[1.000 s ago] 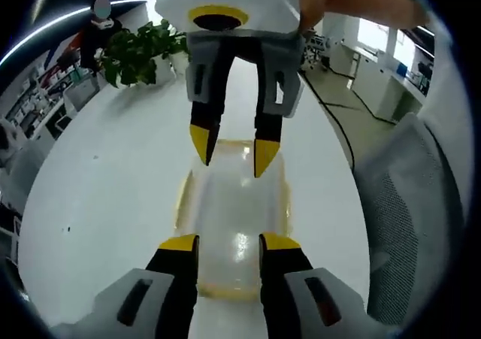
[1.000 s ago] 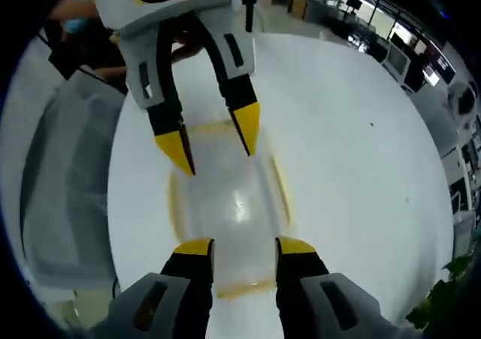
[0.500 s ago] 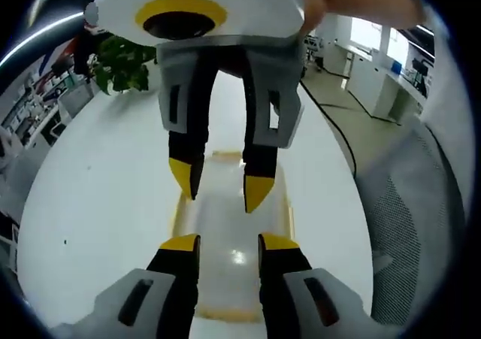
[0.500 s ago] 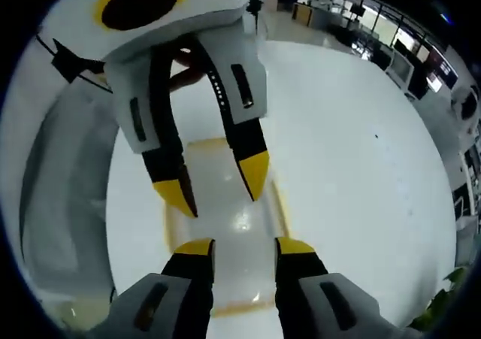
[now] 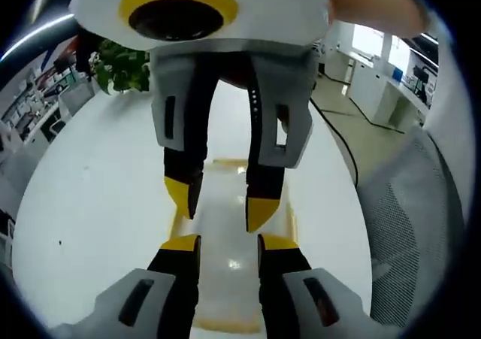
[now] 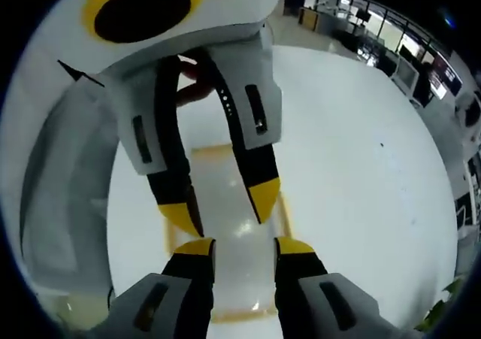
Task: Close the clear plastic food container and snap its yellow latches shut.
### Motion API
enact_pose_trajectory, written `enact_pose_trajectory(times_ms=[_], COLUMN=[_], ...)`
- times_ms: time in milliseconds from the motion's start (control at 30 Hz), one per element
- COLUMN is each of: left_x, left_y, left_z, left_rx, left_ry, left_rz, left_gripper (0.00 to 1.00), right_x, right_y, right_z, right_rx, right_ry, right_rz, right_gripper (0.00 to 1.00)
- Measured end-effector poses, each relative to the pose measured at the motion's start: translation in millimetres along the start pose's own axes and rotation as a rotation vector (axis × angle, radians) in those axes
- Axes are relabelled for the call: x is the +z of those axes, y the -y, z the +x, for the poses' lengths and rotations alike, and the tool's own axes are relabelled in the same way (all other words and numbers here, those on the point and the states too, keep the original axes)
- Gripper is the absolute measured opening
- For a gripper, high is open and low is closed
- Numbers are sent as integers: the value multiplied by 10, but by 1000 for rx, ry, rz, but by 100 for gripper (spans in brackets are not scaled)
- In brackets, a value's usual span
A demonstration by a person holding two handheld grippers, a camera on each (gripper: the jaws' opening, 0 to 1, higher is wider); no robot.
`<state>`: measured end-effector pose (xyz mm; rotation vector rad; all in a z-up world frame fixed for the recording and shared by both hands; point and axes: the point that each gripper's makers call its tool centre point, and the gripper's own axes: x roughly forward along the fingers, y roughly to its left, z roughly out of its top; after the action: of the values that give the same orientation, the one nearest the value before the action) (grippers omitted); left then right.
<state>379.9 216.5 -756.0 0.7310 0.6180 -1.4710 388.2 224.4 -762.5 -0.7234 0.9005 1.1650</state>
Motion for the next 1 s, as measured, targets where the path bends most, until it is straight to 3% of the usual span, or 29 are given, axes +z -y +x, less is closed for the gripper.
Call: enact_pose_trajectory(times_ms=[833,1000], left_x=[-16,-20], left_y=[102,148], left_z=[-4,-14], left_rx=[-30,-54], left_ry=[-2,8], left_rz=[-30,-53], left_gripper=[41,50], right_x=[32,36], right_y=[70,104], right_z=[-10,-11], right_rx=[-17,-18], right_ry=[0,3], right_rz=[-48,-44], right_gripper=[35,38])
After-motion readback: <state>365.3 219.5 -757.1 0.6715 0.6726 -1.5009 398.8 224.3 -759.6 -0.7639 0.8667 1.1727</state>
